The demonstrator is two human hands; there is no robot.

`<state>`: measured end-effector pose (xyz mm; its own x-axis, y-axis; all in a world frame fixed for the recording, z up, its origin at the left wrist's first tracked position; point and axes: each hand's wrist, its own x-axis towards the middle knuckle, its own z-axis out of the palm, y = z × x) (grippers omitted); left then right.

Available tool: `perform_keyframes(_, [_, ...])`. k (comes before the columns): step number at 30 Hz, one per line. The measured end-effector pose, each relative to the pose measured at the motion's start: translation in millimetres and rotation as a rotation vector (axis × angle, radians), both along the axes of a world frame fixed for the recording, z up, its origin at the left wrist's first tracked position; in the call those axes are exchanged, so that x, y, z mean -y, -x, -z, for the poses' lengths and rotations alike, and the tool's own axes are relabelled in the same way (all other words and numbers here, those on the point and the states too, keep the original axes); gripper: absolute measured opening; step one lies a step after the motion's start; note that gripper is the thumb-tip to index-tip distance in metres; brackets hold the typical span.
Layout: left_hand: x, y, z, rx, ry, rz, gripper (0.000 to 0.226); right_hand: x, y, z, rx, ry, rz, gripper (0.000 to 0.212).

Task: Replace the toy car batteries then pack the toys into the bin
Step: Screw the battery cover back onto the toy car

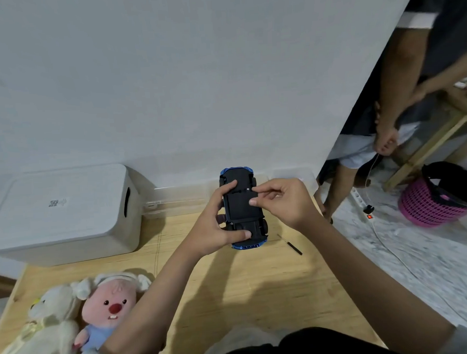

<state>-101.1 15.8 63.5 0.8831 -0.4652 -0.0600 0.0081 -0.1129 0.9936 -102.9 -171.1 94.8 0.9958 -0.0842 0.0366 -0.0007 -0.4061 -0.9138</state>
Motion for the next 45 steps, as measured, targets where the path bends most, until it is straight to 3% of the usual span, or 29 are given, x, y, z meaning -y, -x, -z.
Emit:
perform_keyframes(6, [1,0,-1,0.028,0.012,-0.016,0.091,-3,0,1,0.102,0.123,-0.022,0.027])
perform_keyframes(13, [11,4,-6,0.070,0.039,-0.183,0.036,-3,4,6,0.236,0.230,-0.041,0.032])
perform_keyframes(18, [15,6,-10,0.084,0.039,-0.245,0.035,-2,7,13,0.353,0.252,-0.036,0.030])
perform_keyframes(23, [16,6,-11,0.096,0.038,-0.267,0.037,-6,12,20,0.592,0.639,-0.068,0.031])
perform_keyframes(26, [14,5,-8,0.075,0.026,-0.253,0.039,-7,10,25,0.636,0.789,-0.083,0.033])
perform_keyframes(29, [11,4,-2,0.047,-0.026,-0.230,0.043,-6,11,33,0.537,0.733,-0.153,0.031])
perform_keyframes(32, [10,3,4,0.029,-0.049,-0.252,0.043,1,13,36,0.326,0.367,-0.170,0.027])
perform_keyframes(34, [10,3,7,-0.013,-0.017,-0.276,0.040,11,14,40,0.298,0.212,-0.056,0.022])
perform_keyframes(37, [12,7,13,-0.020,-0.005,-0.305,0.032,31,15,61,0.290,0.308,0.116,0.014])
perform_keyframes(41, [11,11,20,0.024,-0.028,-0.316,0.039,57,28,106,-0.121,0.467,0.190,0.010])
perform_keyframes(45, [10,9,22,0.029,-0.042,-0.312,0.040,65,43,143,-0.295,0.567,0.176,0.008])
